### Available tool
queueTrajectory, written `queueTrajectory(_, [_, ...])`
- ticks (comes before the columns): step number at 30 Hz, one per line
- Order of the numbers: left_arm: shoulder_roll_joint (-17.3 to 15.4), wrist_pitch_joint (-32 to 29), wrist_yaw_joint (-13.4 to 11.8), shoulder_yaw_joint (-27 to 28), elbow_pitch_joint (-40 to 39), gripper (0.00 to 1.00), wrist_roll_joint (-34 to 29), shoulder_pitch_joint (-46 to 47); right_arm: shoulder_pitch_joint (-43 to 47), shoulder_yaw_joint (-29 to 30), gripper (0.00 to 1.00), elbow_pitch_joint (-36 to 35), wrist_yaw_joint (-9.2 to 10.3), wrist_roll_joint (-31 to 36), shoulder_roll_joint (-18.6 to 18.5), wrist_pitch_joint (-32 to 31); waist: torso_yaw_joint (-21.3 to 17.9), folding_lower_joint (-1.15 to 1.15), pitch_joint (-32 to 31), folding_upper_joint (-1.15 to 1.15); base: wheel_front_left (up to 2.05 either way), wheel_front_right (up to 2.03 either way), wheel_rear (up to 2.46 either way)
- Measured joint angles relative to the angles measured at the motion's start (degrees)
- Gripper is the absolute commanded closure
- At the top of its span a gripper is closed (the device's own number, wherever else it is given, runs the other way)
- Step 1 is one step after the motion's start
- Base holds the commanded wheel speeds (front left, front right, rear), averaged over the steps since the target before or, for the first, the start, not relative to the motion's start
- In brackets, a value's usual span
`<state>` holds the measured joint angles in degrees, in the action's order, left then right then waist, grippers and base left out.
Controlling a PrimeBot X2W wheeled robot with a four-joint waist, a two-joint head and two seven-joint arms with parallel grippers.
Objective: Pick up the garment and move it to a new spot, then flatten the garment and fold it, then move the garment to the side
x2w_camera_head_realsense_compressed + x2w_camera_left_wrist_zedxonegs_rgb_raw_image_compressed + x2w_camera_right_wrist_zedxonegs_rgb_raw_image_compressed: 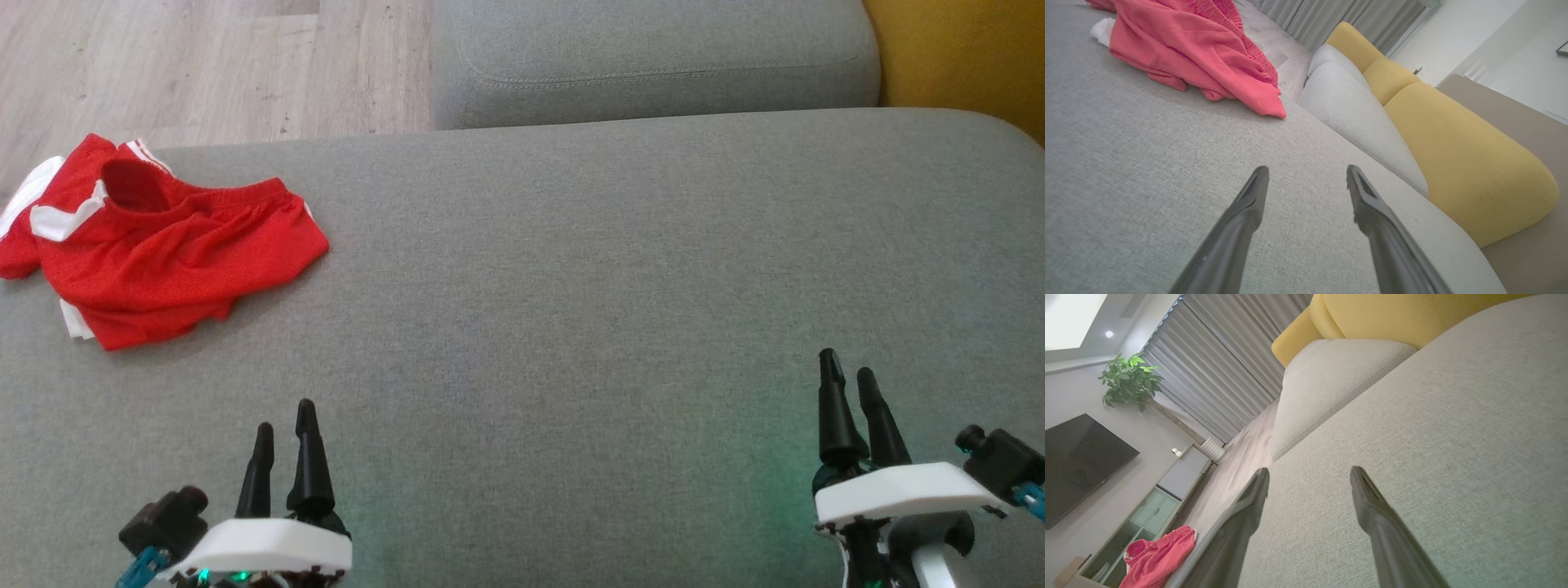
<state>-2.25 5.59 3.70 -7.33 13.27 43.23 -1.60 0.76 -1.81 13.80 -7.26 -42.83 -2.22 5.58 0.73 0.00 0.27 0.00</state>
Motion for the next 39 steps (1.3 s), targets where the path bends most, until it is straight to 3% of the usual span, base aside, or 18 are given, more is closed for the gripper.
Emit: queueTrajectory(39, [-0.16, 6.67, -3.21, -3.53, 4.13, 0.00, -24.66, -0.05, -0.03, -5.34, 0.00, 2.14, 0.00, 29.93, -0.11, 6.56, 0.41, 0.00, 0.11, 0.00, 0.00, 0.00, 0.00])
